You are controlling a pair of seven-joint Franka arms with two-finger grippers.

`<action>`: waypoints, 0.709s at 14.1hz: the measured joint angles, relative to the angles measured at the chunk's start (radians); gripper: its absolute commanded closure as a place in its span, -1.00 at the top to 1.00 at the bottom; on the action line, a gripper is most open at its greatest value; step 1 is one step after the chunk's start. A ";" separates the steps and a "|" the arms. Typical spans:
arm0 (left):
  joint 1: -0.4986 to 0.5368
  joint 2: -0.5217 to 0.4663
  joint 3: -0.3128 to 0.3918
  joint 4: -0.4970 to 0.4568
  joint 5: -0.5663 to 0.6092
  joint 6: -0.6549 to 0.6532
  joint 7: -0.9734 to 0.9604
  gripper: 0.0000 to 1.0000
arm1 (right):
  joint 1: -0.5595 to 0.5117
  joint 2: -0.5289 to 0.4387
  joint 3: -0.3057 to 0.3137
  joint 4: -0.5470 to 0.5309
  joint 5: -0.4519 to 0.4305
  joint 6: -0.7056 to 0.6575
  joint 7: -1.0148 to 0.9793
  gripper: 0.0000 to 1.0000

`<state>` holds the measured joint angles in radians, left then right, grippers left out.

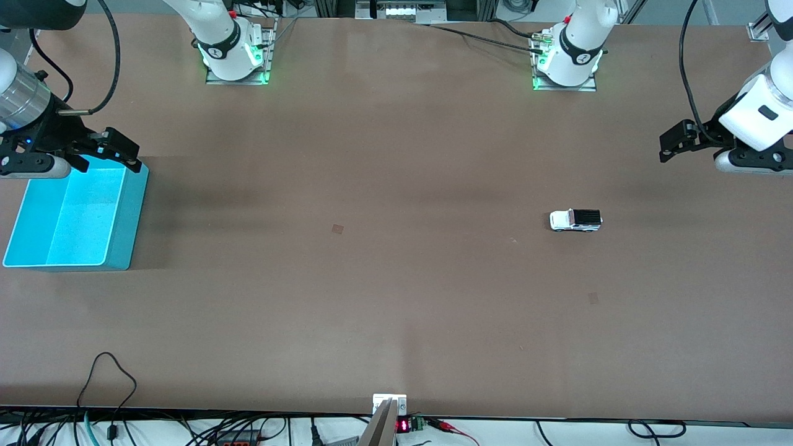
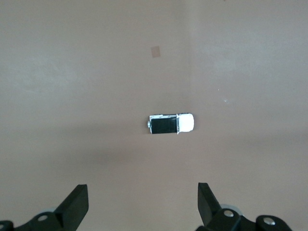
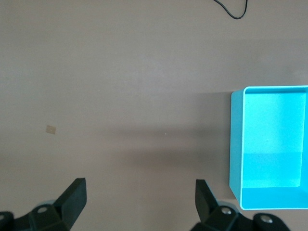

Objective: Wind and store white jeep toy

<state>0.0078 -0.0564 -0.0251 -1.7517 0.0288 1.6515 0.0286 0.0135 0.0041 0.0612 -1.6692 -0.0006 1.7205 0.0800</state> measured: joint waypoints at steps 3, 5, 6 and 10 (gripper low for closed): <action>-0.003 0.009 -0.001 0.002 0.000 -0.032 0.000 1.00 | 0.000 0.000 0.000 0.000 0.000 0.000 0.000 1.00; -0.006 0.023 -0.002 0.010 0.000 -0.072 0.000 1.00 | 0.000 0.000 0.000 0.000 0.000 0.000 0.000 1.00; -0.009 0.029 -0.002 0.013 0.000 -0.099 0.006 1.00 | 0.000 0.000 0.000 0.000 0.000 0.000 0.000 1.00; -0.016 0.044 -0.004 0.016 0.000 -0.149 0.216 1.00 | 0.000 0.000 0.000 0.000 0.000 0.000 0.000 1.00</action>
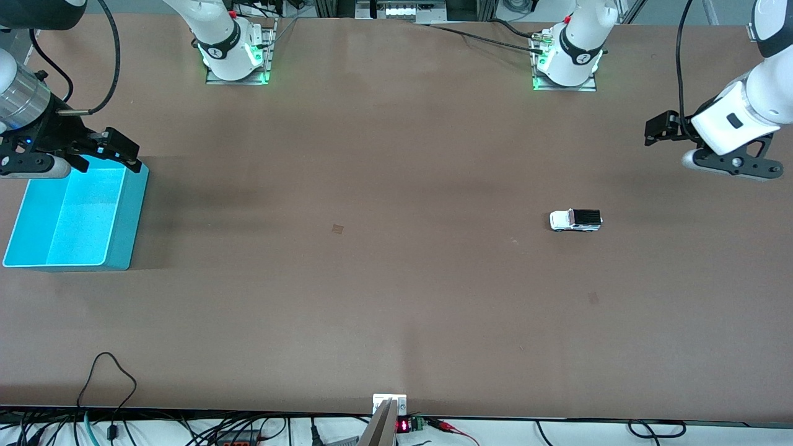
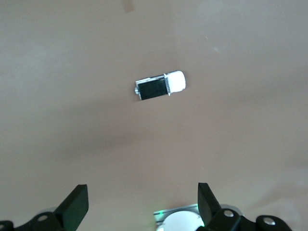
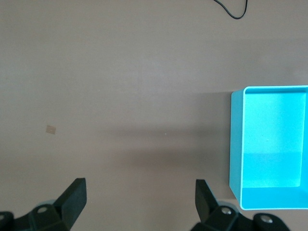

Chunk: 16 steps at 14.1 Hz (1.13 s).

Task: Wind and store white jeep toy
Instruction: 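Move the left gripper down toward the white toy jeep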

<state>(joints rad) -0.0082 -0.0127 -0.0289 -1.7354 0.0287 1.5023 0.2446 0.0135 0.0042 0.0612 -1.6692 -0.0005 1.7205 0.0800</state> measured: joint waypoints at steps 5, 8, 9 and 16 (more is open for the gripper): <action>-0.004 0.024 -0.010 -0.045 0.000 0.053 0.251 1.00 | 0.000 0.000 0.000 0.000 0.000 0.000 0.000 1.00; -0.004 0.037 -0.011 -0.165 0.000 0.231 0.402 1.00 | 0.000 0.000 0.000 0.000 0.000 0.000 0.000 1.00; -0.003 0.040 -0.011 -0.212 0.000 0.300 0.459 1.00 | 0.000 0.000 0.000 0.000 0.000 0.000 0.000 1.00; 0.000 0.072 -0.011 -0.537 0.003 0.802 0.776 1.00 | 0.000 0.000 0.001 0.000 0.000 0.000 0.000 1.00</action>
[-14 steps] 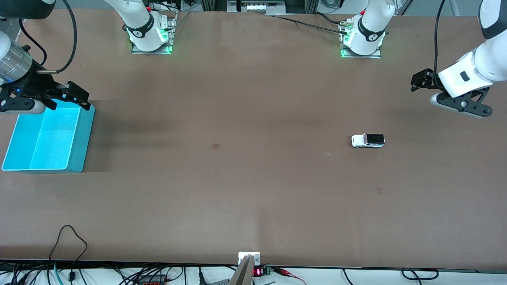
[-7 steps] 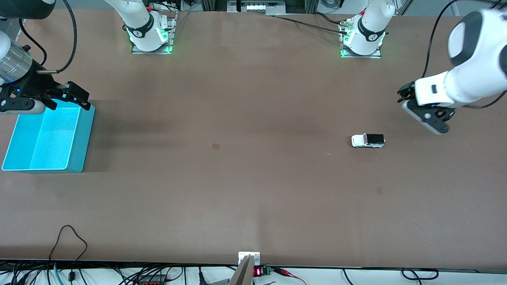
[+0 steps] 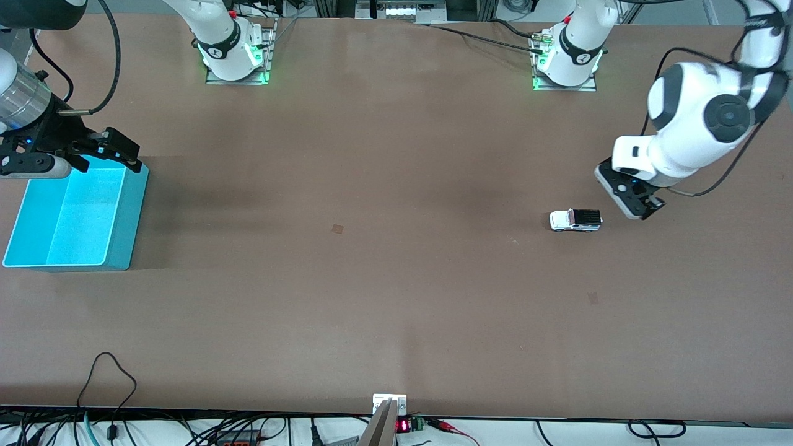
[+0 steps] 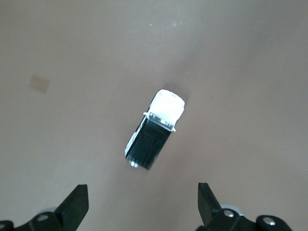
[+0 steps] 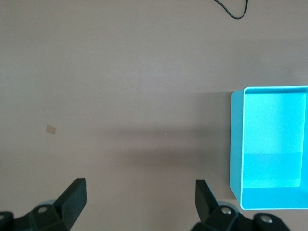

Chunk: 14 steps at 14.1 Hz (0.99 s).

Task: Wind and store white jeep toy
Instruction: 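Move the left gripper down toward the white toy jeep, then close the left gripper on the jeep and press it onto the table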

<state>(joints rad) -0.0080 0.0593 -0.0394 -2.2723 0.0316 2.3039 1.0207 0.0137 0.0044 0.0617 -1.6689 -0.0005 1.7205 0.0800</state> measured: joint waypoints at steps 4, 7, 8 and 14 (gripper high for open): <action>0.001 0.122 0.000 -0.030 0.001 0.172 0.168 1.00 | 0.000 0.000 0.000 0.000 0.000 0.000 0.000 1.00; 0.000 0.219 0.000 -0.030 0.001 0.274 0.250 1.00 | 0.000 0.000 0.000 0.000 0.000 0.000 0.000 1.00; -0.001 0.241 0.000 -0.031 0.001 0.297 0.269 1.00 | 0.000 0.000 0.000 0.000 0.000 0.000 0.000 1.00; -0.003 0.293 -0.001 -0.038 0.002 0.368 0.380 -0.24 | 0.000 0.000 0.000 0.000 0.000 0.000 0.000 1.00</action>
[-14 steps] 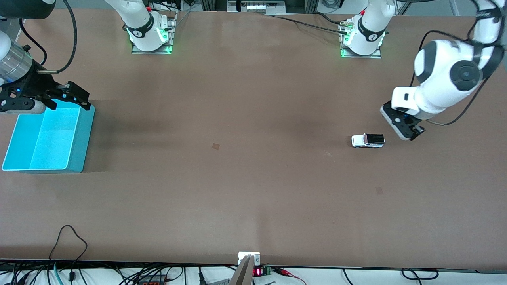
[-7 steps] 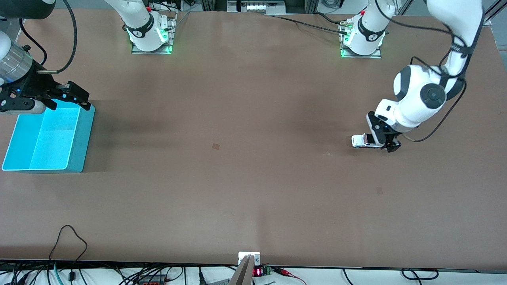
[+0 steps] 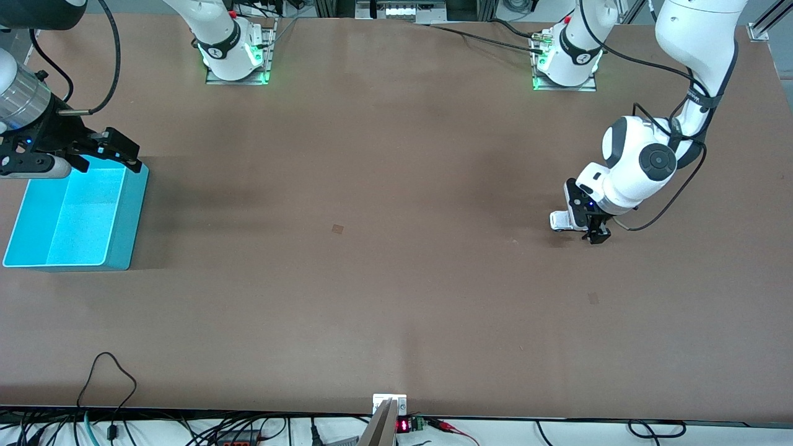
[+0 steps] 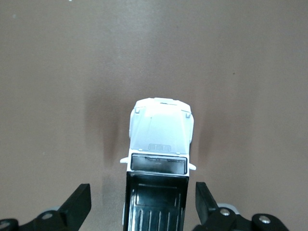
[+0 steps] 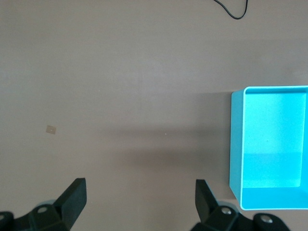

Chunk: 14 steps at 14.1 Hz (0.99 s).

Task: Wind and store white jeep toy
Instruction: 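Close the left gripper on the jeep and press it onto the table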

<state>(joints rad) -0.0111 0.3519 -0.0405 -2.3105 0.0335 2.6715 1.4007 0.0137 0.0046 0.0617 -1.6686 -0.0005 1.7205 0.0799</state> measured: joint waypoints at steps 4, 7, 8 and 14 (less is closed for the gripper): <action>0.000 0.003 0.000 -0.002 0.000 0.001 0.023 -0.72 | 0.000 0.000 0.000 0.000 0.000 0.000 0.000 1.00; 0.000 0.003 0.000 -0.002 0.000 0.001 0.025 -0.76 | 0.000 0.000 0.000 0.000 0.000 0.000 0.000 1.00; 0.000 0.003 0.000 -0.002 0.000 0.001 0.026 -0.76 | 0.000 0.000 0.000 0.000 0.000 0.000 0.000 1.00; 0.003 0.003 0.001 -0.001 0.000 -0.003 0.041 -0.76 | 0.000 0.000 0.000 0.000 0.000 0.000 0.000 1.00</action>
<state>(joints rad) -0.0080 0.3550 -0.0398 -2.3118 0.0336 2.6685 1.4416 0.0137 0.0046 0.0618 -1.6686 -0.0005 1.7201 0.0799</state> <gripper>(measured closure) 0.489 0.000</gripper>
